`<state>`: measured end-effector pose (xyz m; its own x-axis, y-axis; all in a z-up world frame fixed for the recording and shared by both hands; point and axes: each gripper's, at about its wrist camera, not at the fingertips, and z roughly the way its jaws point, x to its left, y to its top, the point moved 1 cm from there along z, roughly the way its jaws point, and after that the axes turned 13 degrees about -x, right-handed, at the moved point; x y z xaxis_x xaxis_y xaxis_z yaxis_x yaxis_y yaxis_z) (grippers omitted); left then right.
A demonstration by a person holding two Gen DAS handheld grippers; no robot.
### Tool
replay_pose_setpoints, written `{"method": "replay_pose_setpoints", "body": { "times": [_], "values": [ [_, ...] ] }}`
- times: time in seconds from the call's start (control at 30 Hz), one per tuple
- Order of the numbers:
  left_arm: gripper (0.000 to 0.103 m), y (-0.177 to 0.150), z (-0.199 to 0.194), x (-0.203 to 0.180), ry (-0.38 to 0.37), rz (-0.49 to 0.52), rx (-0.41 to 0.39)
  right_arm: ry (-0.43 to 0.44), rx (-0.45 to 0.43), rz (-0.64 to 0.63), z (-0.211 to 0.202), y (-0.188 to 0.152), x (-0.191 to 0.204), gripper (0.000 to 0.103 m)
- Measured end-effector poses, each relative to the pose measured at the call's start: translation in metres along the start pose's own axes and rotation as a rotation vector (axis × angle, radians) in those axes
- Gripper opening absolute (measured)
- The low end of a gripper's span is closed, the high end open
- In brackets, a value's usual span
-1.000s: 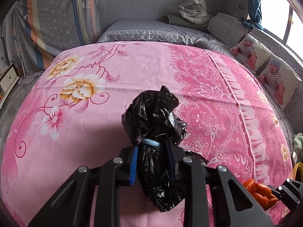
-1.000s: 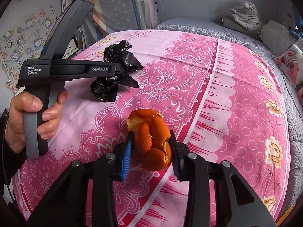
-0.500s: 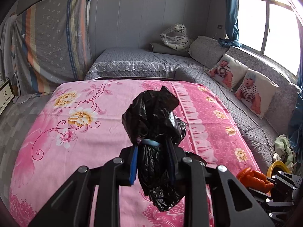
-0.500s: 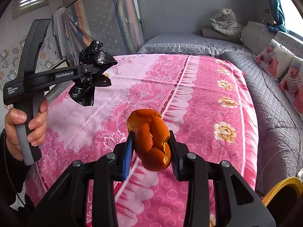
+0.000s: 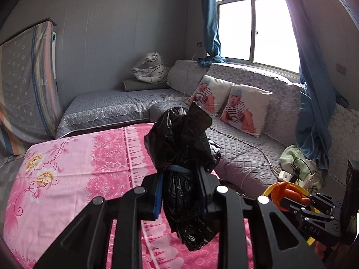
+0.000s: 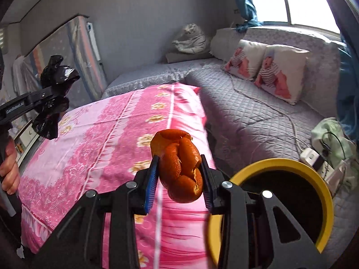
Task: Collect trash
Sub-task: 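Carry the black bag and orange peel in both tools over the yellow bin, then open both tools to drop the bag and peel into the bin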
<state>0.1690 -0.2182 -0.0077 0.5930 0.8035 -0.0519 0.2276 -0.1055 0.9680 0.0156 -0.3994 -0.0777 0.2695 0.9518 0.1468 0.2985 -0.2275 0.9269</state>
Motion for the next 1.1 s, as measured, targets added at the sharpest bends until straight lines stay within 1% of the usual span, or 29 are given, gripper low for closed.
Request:
{"method": "replay_pose_setpoints", "body": {
  "times": [0.07, 0.17, 0.23, 0.33, 0.43, 0.53, 0.63, 0.7, 0.73, 0.77, 0.8, 0.83, 0.87, 0.9, 1.03, 1.1],
  "values": [
    [0.024, 0.001, 0.008, -0.025, -0.051, 0.012, 0.005, -0.069, -0.014, 0.031, -0.01, 0.0, -0.026, 0.033],
    [0.024, 0.0, 0.024, -0.062, -0.134, 0.008, 0.031, -0.173, -0.024, 0.078, -0.022, -0.004, -0.063, 0.033],
    [0.024, -0.003, 0.035, -0.086, -0.195, 0.012, 0.055, -0.22, -0.022, 0.115, -0.028, -0.008, -0.085, 0.033],
    [0.024, -0.012, 0.053, -0.125, -0.261, 0.037, 0.095, -0.311, -0.014, 0.143, -0.034, -0.015, -0.111, 0.033],
    [0.024, -0.025, 0.069, -0.154, -0.305, 0.049, 0.144, -0.354, -0.001, 0.185, -0.038, -0.023, -0.131, 0.034],
    [0.024, -0.04, 0.084, -0.173, -0.337, 0.054, 0.194, -0.403, 0.012, 0.213, -0.039, -0.03, -0.149, 0.034],
    [0.024, -0.057, 0.097, -0.19, -0.353, 0.061, 0.242, -0.415, 0.032, 0.243, -0.035, -0.037, -0.16, 0.034],
    [0.025, -0.066, 0.103, -0.196, -0.349, 0.065, 0.268, -0.444, 0.043, 0.242, -0.032, -0.041, -0.165, 0.037],
    [0.027, -0.07, 0.106, -0.198, -0.35, 0.058, 0.283, -0.456, 0.053, 0.244, -0.03, -0.042, -0.168, 0.038],
    [0.037, -0.073, 0.109, -0.197, -0.356, 0.047, 0.299, -0.468, 0.061, 0.254, -0.028, -0.045, -0.171, 0.039],
    [0.043, -0.076, 0.112, -0.196, -0.357, 0.034, 0.314, -0.479, 0.068, 0.261, -0.027, -0.047, -0.175, 0.042],
    [0.055, -0.078, 0.113, -0.193, -0.346, 0.023, 0.321, -0.49, 0.069, 0.265, -0.028, -0.048, -0.177, 0.044],
    [0.062, -0.078, 0.114, -0.189, -0.334, 0.011, 0.318, -0.502, 0.064, 0.269, -0.029, -0.048, -0.179, 0.051],
    [0.064, -0.078, 0.113, -0.185, -0.325, 0.006, 0.311, -0.514, 0.059, 0.273, -0.032, -0.048, -0.182, 0.053],
    [0.071, -0.069, 0.107, -0.157, -0.282, -0.028, 0.28, -0.566, 0.038, 0.28, -0.044, -0.043, -0.188, 0.053],
    [0.072, -0.061, 0.097, -0.138, -0.255, -0.05, 0.244, -0.581, 0.022, 0.282, -0.05, -0.039, -0.186, 0.053]
  ]
}}
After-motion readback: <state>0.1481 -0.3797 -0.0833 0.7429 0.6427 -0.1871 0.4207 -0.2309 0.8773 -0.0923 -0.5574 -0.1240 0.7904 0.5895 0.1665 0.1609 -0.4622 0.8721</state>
